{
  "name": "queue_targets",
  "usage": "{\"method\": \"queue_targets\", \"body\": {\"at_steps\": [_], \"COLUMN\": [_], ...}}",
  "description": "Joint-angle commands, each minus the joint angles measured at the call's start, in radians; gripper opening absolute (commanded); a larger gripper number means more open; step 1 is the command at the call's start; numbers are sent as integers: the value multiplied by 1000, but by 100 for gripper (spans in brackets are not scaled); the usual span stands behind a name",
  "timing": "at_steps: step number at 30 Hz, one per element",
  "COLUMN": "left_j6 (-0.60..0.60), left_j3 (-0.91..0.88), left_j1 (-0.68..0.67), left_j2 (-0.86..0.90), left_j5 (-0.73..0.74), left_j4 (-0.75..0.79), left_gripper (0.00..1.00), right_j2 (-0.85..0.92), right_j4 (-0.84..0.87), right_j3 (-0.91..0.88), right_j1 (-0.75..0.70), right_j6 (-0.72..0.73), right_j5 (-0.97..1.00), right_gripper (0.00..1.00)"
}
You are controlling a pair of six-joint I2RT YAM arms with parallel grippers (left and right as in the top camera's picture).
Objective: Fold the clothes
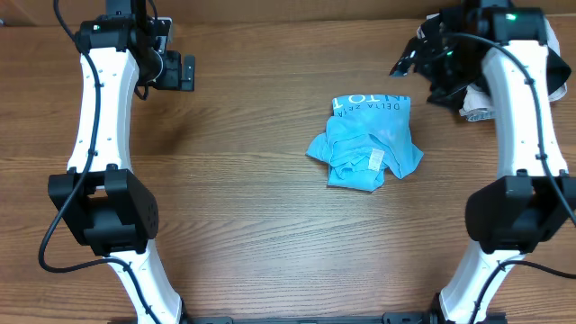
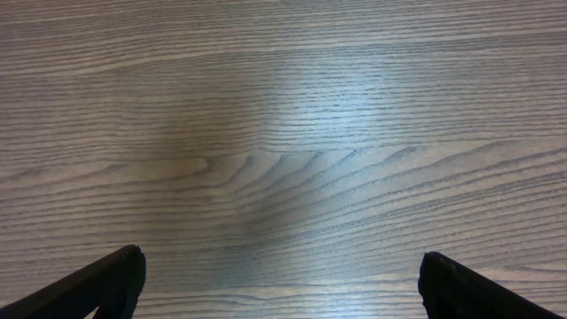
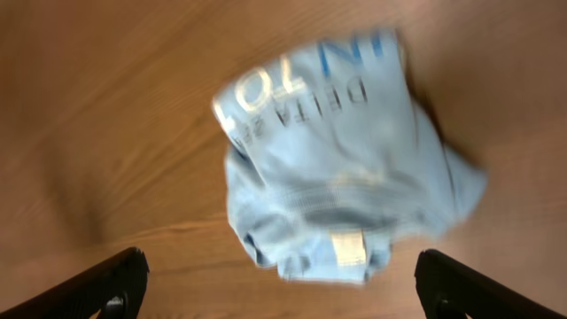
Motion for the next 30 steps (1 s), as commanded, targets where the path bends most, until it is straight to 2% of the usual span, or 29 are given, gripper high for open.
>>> {"method": "queue_targets", "body": {"at_steps": [1, 6, 12, 22, 30], "left_j6": [-6, -6, -6, -6, -6], "left_j3": [12, 12, 12, 12, 12], "left_j1": [2, 2, 2, 2, 2], "left_j2": [14, 14, 14, 14, 14], "left_j5": [10, 3, 3, 3, 3], "left_j4": [4, 4, 5, 4, 3], "left_gripper": [100, 100, 100, 100, 100], "right_j2": [-19, -19, -19, -19, -19], "right_j4": [-40, -70, 18, 291, 345], "right_j3": [-21, -171, -387, -604, -704], "right_j1": [89, 196, 221, 238, 301], "right_j6": [250, 523, 761, 771, 758], "right_j5": [174, 299, 244, 137, 121], "right_gripper": [100, 100, 100, 100, 100]}}
